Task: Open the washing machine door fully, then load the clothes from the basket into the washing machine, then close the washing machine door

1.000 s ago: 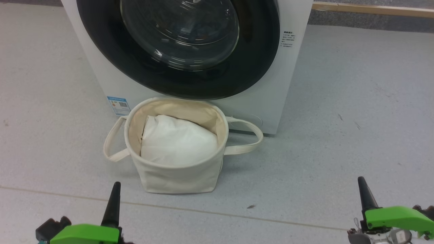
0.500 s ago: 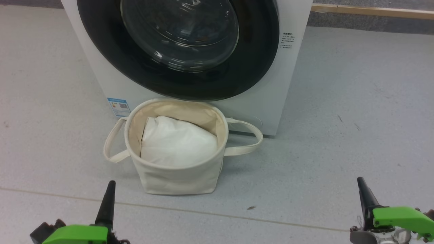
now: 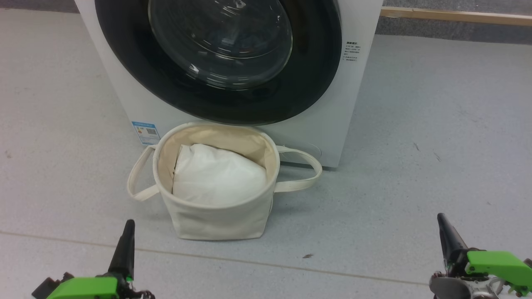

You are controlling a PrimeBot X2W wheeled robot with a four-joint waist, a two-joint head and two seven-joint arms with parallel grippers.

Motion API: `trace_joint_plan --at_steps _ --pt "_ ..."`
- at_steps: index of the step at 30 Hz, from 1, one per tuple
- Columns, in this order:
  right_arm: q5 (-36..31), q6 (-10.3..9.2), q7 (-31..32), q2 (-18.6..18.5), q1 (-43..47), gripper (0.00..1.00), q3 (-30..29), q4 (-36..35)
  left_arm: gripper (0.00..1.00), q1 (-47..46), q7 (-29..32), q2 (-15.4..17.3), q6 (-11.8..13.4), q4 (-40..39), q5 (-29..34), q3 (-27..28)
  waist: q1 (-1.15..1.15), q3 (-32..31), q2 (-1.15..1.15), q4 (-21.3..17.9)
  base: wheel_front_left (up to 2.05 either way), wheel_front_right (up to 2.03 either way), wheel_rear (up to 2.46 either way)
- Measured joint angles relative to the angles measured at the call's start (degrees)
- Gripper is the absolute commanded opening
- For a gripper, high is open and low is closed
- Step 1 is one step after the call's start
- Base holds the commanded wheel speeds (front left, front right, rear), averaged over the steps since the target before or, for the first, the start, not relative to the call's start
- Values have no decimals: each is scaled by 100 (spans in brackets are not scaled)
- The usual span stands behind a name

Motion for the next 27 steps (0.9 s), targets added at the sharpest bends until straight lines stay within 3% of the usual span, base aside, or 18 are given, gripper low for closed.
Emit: trace_joint_plan --at_steps 7,27 --pt "390 0 119 0 -3 0 -49 15 0 0 94 0 -43 -43 -393 86 0 -13 0 -1 0 0 0" --pt "394 0 131 1 -4 0 -78 18 0 0 94 0 -43 -46 -393 89 0 -13 0 -1 0 0 0"
